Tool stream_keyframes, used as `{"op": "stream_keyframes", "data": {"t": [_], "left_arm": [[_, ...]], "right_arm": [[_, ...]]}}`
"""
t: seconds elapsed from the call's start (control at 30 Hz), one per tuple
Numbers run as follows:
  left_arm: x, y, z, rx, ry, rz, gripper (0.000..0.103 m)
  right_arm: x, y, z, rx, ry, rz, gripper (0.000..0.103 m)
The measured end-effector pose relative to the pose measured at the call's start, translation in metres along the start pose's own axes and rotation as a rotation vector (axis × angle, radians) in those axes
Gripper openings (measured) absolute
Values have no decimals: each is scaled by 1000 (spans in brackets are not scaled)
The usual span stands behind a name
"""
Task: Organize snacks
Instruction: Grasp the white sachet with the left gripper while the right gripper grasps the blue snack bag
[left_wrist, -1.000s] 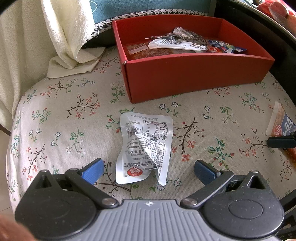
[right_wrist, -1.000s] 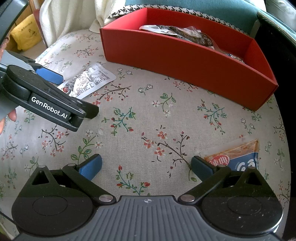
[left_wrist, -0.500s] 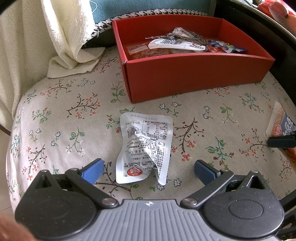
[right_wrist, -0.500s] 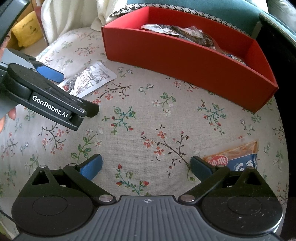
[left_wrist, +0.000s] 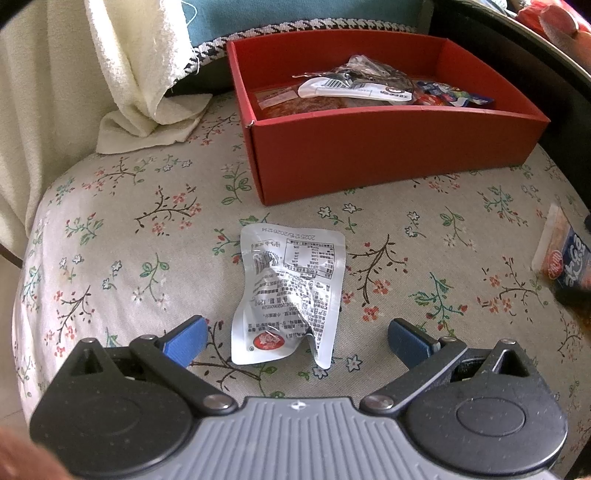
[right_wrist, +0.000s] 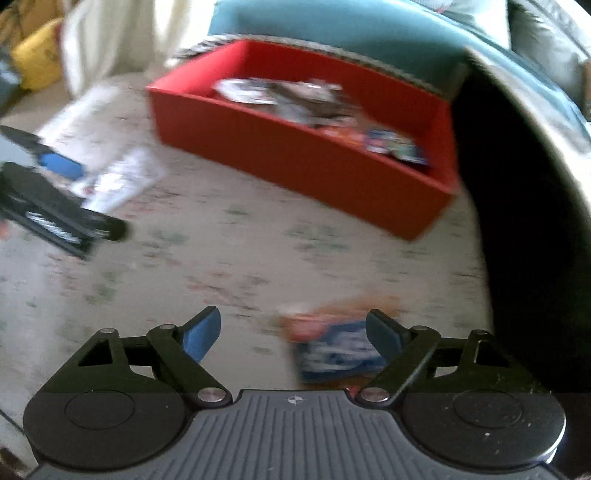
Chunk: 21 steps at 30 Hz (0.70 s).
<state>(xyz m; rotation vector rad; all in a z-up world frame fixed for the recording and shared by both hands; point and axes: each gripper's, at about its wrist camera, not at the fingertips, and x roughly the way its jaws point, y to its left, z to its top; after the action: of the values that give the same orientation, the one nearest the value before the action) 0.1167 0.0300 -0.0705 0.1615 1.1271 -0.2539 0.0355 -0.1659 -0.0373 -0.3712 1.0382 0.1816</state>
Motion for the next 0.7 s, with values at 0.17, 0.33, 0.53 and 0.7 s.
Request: {"op": "stream_keyframes", "data": {"t": [0.17,0.33,0.53,0.7], "left_arm": [[0,-1,0,-2,3,2,99],[2,0,1,-4,12,1,99],[3,0,1,-3,15,-5,99],[4,-1,3,-3,12,-12,99]], "right_arm": [[5,-29,-11,21,35,16,90],[12,-46,-27,38,77,62,90],[10,-44,-20,17,50,107,90],[28,-44,-19,55,121,140,91]]}}
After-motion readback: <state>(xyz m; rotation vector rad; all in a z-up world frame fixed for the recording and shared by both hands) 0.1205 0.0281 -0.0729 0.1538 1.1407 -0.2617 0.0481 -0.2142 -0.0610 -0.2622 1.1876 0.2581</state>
